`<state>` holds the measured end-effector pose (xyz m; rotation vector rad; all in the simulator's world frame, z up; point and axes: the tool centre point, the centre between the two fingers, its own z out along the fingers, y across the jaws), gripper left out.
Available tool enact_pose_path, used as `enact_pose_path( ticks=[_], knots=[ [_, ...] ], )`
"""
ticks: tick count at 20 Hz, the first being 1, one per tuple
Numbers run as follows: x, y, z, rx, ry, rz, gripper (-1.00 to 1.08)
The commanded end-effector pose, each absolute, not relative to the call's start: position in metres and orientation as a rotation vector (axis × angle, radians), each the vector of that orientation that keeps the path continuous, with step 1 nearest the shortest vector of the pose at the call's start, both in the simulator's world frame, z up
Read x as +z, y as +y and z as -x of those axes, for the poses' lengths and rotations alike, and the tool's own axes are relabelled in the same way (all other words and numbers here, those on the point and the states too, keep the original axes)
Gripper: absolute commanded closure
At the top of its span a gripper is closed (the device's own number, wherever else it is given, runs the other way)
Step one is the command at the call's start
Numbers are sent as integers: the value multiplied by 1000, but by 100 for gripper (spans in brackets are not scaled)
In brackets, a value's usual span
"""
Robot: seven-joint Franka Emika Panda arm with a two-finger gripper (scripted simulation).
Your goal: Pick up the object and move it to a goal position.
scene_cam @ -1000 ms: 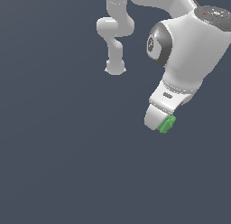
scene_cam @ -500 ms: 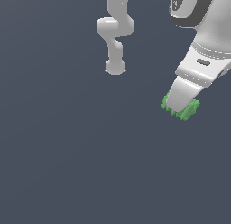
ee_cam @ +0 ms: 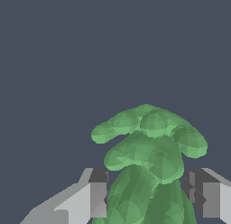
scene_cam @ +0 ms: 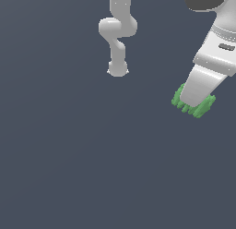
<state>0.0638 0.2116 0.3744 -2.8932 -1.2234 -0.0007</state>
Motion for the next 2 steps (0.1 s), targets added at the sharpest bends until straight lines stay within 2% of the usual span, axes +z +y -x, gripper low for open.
enact_pose_path(
  ticks=[1,2],
  knots=[
    [376,212,-64,0,-1223,2894,108],
    [376,212,-64,0,-1223,2894,108]
  ],
)
